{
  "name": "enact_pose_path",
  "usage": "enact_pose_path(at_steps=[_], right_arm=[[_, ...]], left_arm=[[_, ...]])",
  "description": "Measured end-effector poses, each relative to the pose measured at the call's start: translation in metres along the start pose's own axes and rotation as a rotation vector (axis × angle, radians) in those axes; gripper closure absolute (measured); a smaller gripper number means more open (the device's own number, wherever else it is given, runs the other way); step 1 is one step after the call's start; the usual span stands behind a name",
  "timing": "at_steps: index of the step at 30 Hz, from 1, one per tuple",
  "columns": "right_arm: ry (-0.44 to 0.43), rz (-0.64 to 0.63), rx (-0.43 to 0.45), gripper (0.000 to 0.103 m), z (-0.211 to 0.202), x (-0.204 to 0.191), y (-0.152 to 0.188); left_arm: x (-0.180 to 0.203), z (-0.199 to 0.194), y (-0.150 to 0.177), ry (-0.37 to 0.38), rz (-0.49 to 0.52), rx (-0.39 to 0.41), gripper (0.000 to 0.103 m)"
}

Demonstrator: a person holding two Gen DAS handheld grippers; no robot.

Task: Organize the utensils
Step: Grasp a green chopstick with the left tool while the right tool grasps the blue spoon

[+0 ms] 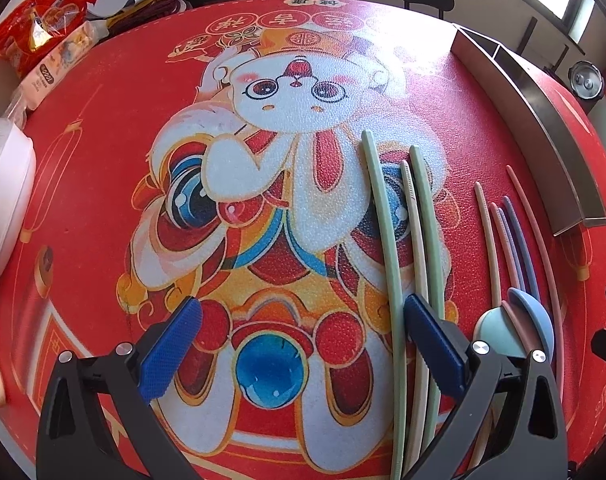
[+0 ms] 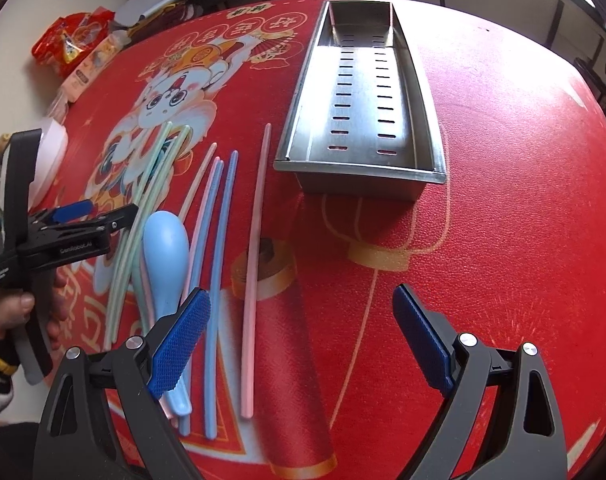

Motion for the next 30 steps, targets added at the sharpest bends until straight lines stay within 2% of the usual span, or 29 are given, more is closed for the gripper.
enact_pose_path(at_steps=[3, 10, 11, 13, 17, 19, 22, 26, 30], right_arm=[[-0.033, -0.047, -0.003, 0.014, -0.001, -0.014, -0.001], [-0.124, -0.158, -0.068, 0.014, 0.006, -0.051, 0.007], [-0.136, -0.169, -0.075, 0.027, 0.007, -0.056, 0.009], [-0.150, -0.196, -0.109, 0.044, 0.011, -0.064, 0.013], [-0.170, -0.228, -0.142, 0.060, 0.014, -0.075, 0.022], [-0.178, -0.238, -0.143, 0.066, 0.013, -0.079, 0.023], [-0.188, -0.241, -0.139, 0.069, 0.012, -0.083, 0.024], [-0.197, -0.251, -0.158, 0.076, 0.013, -0.088, 0.028], [-0.200, -0.251, -0.170, 0.076, 0.015, -0.092, 0.030]], left_arm=[[0.000, -0.002, 0.000, 0.007, 0.008, -0.012, 0.009], [0.000, -0.019, 0.007, 0.036, 0.042, 0.018, 0.051], [0.001, -0.020, 0.008, 0.041, 0.048, 0.021, 0.057], [0.003, -0.023, 0.011, 0.053, 0.062, 0.028, 0.067], [0.007, -0.029, 0.018, 0.065, 0.081, 0.032, 0.082], [0.008, -0.032, 0.022, 0.071, 0.081, 0.029, 0.086], [0.009, -0.037, 0.029, 0.083, 0.071, 0.025, 0.090], [0.010, -0.042, 0.036, 0.095, 0.054, 0.014, 0.092], [0.015, -0.047, 0.043, 0.113, 0.052, -0.002, 0.093]])
Point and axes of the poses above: each gripper's, at about its wrist camera, not at the fingertips, and z roughly the way its jaws point, x to its right, y to its underside, the point moved 9 cm from there along z, roughly the way its jaws point, and after that the axes turned 13 degrees about x, right-handed, at the moved point
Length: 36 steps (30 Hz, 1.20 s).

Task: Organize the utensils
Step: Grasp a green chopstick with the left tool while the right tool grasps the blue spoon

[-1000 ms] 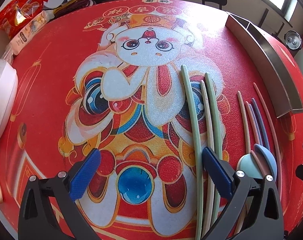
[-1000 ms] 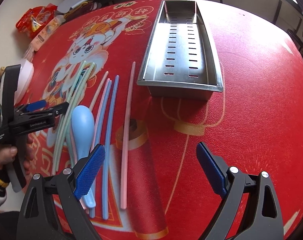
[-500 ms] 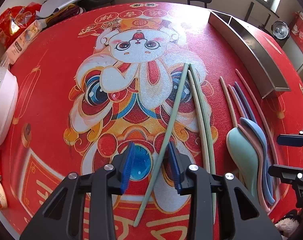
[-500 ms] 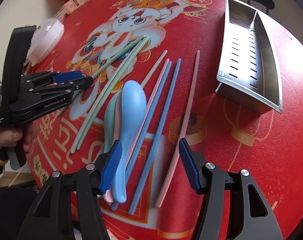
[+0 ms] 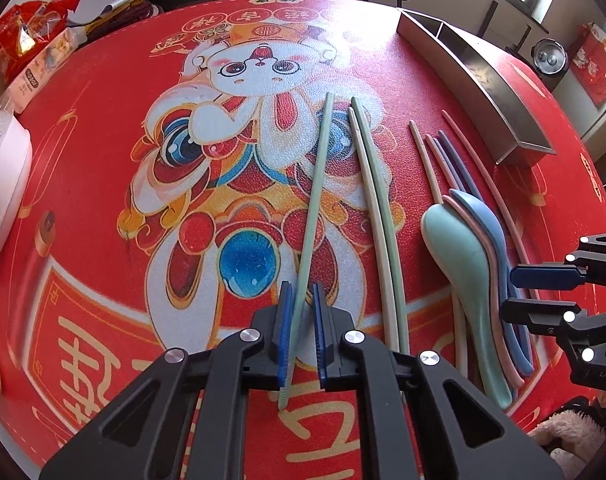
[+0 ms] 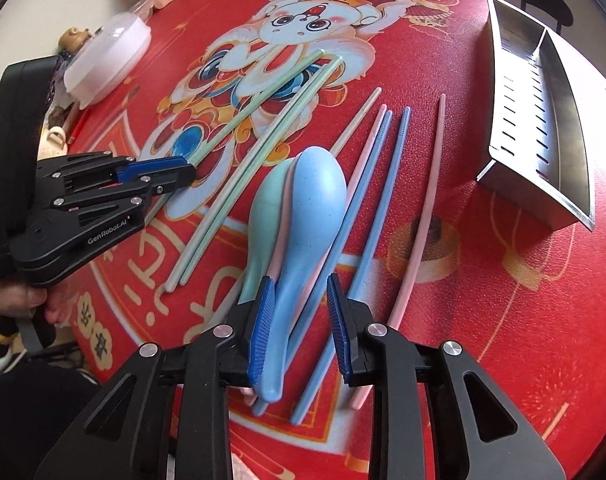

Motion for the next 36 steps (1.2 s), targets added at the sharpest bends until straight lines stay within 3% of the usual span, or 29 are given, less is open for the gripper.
enact_pose_path(at_steps=[3, 6, 11, 23, 36], right_arm=[[0.005, 0.005, -0.004, 0.078, 0.001, 0.000, 0.000], [0.050, 0.016, -0.016, 0.086, 0.002, 0.010, 0.002], [0.082, 0.128, -0.014, 0.090, -0.002, 0.039, 0.004], [0.047, 0.205, 0.009, 0.085, 0.006, 0.043, -0.008], [0.090, 0.163, 0.030, 0.084, 0.013, 0.040, -0.016]], left_arm=[[0.005, -0.004, 0.006, 0.022, -0.019, -0.013, 0.094], [0.011, -0.008, 0.013, 0.052, -0.044, -0.031, 0.094], [0.016, -0.012, 0.018, 0.081, -0.069, -0.042, 0.094], [0.013, -0.012, 0.017, 0.090, -0.077, -0.035, 0.094], [0.014, -0.013, 0.017, 0.094, -0.085, -0.026, 0.094]])
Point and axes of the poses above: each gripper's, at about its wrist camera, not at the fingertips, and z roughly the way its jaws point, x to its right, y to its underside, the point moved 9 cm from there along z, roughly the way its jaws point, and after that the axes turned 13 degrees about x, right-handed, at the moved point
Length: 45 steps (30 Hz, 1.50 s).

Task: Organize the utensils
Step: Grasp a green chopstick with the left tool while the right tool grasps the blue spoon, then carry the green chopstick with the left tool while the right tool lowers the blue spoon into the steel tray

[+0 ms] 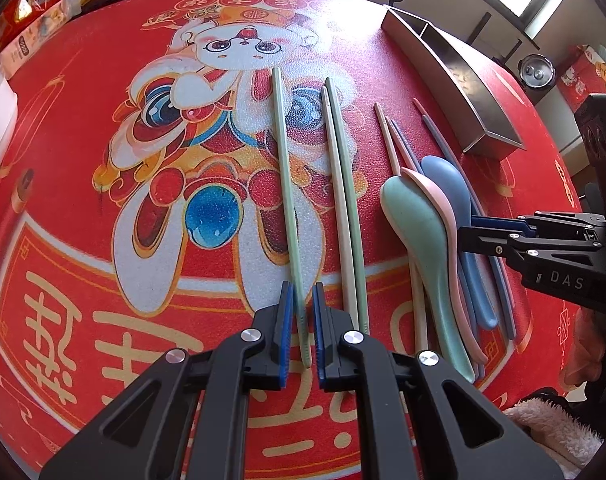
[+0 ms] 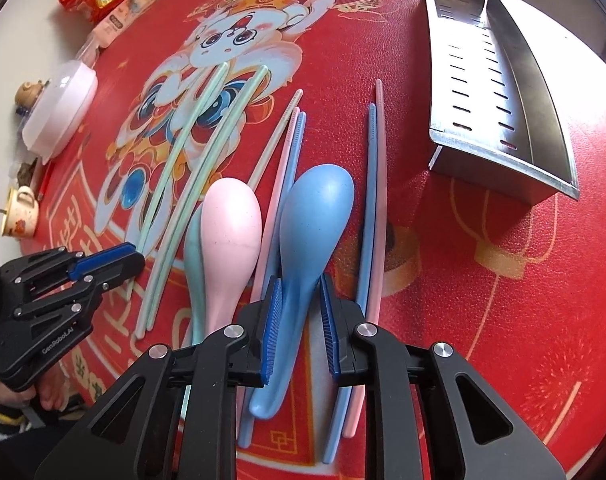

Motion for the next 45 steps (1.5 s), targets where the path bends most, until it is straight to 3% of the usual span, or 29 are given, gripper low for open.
enact_pose_path(at_steps=[5, 11, 17, 23, 28, 45], right_arm=[[-0.038, -0.022, 0.051, 0.098, -0.012, -0.009, -0.007], [-0.058, -0.040, 0.043, 0.097, -0.013, -0.016, -0.008], [0.005, -0.052, 0.033, 0.095, -0.014, -0.012, -0.003], [-0.018, 0.047, -0.005, 0.095, -0.006, 0.002, 0.010], [-0.019, 0.044, -0.002, 0.096, -0.005, 0.002, 0.012], [-0.033, 0.064, 0.006, 0.096, -0.007, 0.006, 0.012]], left_arm=[[-0.001, 0.000, -0.001, 0.004, -0.004, -0.002, 0.094], [-0.001, 0.000, -0.002, 0.001, 0.000, 0.000, 0.093], [-0.001, 0.000, -0.002, 0.004, -0.005, 0.003, 0.093], [-0.002, 0.000, -0.002, 0.007, -0.009, 0.004, 0.093], [-0.003, 0.000, -0.003, 0.016, -0.010, 0.009, 0.093], [-0.002, 0.032, -0.052, -0.038, -0.004, 0.051, 0.092]])
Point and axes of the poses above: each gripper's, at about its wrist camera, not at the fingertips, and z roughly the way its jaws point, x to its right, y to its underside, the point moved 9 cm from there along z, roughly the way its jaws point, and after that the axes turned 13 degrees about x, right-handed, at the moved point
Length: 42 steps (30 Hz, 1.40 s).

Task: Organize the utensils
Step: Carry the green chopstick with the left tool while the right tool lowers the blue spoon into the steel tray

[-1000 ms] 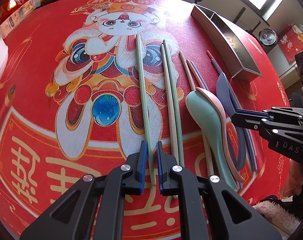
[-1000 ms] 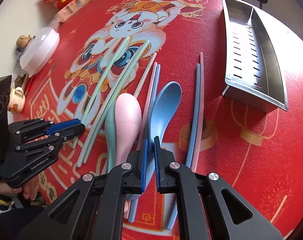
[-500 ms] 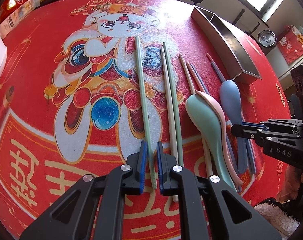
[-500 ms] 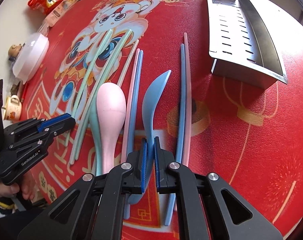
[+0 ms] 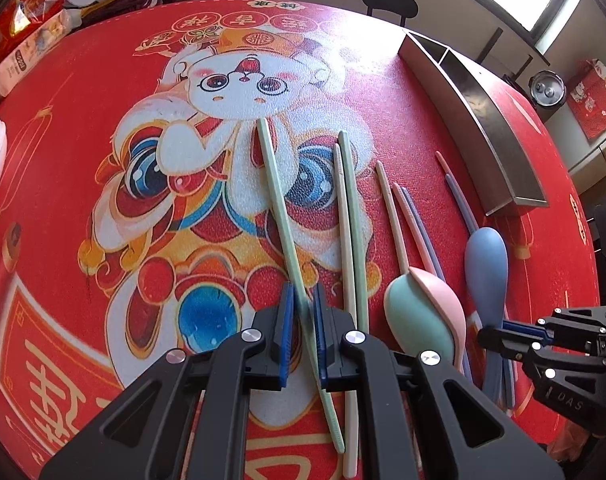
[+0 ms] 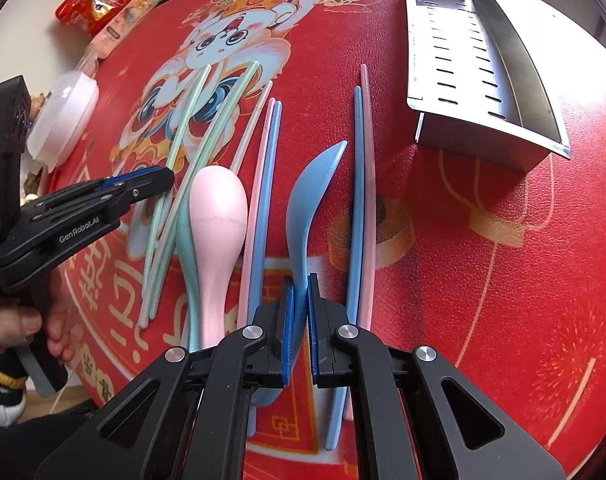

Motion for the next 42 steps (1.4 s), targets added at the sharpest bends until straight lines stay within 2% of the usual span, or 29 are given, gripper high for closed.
enact_pose_path(at_steps=[7, 9, 11, 15, 20, 24, 28, 31, 37, 42], right_arm=[[-0.007, 0.004, 0.003, 0.096, 0.000, 0.000, 0.000], [-0.008, 0.005, 0.004, 0.096, 0.000, 0.000, 0.000], [-0.011, 0.007, 0.005, 0.096, 0.000, 0.000, -0.001], [-0.018, 0.019, 0.006, 0.096, -0.001, 0.002, -0.002], [-0.061, 0.062, 0.060, 0.096, -0.017, 0.006, -0.013], [-0.081, 0.086, 0.108, 0.097, -0.035, 0.011, -0.027], [-0.077, 0.097, 0.149, 0.097, -0.054, 0.024, -0.044], [-0.050, 0.085, 0.163, 0.096, -0.065, 0.044, -0.059], [0.045, 0.053, 0.180, 0.097, -0.075, 0.102, -0.096], [0.069, 0.045, 0.190, 0.096, -0.070, 0.129, -0.122]], left_arm=[[0.002, 0.006, -0.008, -0.044, 0.028, 0.035, 0.093], [0.001, 0.006, -0.009, -0.042, 0.034, 0.032, 0.097], [0.000, 0.005, -0.008, -0.027, 0.027, 0.035, 0.098], [-0.006, -0.001, -0.004, 0.015, -0.048, 0.018, 0.098], [-0.005, -0.026, -0.006, 0.066, -0.101, 0.032, 0.098], [0.002, -0.046, -0.022, 0.115, -0.149, 0.061, 0.098], [0.022, -0.053, -0.047, 0.169, -0.185, 0.085, 0.098], [0.052, -0.048, -0.068, 0.223, -0.186, 0.087, 0.098], [0.124, -0.018, -0.113, 0.307, -0.141, 0.094, 0.098], [0.163, 0.024, -0.149, 0.317, -0.170, 0.077, 0.098]])
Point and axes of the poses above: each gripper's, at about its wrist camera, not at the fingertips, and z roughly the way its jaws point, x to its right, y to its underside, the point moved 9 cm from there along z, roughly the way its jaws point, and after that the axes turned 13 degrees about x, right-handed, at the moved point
